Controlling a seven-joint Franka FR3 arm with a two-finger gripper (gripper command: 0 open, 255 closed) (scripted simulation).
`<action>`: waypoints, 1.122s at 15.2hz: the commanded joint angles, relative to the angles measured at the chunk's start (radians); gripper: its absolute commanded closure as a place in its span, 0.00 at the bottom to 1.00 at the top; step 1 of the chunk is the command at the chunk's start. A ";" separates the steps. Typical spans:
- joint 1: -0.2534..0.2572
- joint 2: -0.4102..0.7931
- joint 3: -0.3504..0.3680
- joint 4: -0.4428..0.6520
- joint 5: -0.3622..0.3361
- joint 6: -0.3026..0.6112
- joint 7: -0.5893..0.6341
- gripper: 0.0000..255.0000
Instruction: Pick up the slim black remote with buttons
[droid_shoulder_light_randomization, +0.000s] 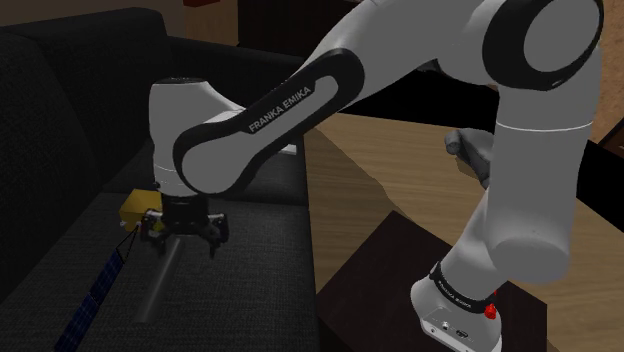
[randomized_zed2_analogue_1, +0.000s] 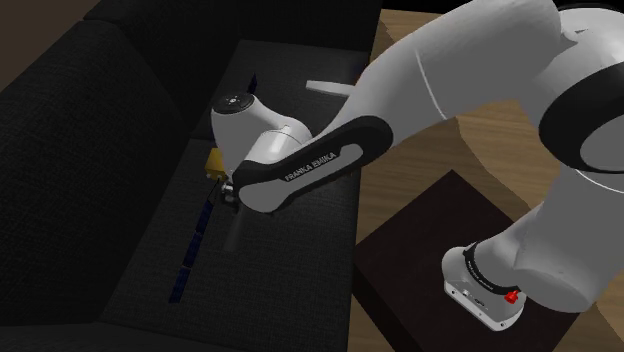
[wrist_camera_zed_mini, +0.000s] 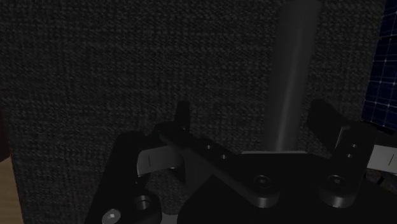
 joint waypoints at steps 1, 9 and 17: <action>0.044 0.090 -0.023 0.091 -0.036 -0.002 0.058 0.00; 0.129 0.287 -0.079 0.270 -0.086 0.017 0.135 0.00; 0.137 0.319 -0.088 0.272 -0.095 0.047 0.134 1.00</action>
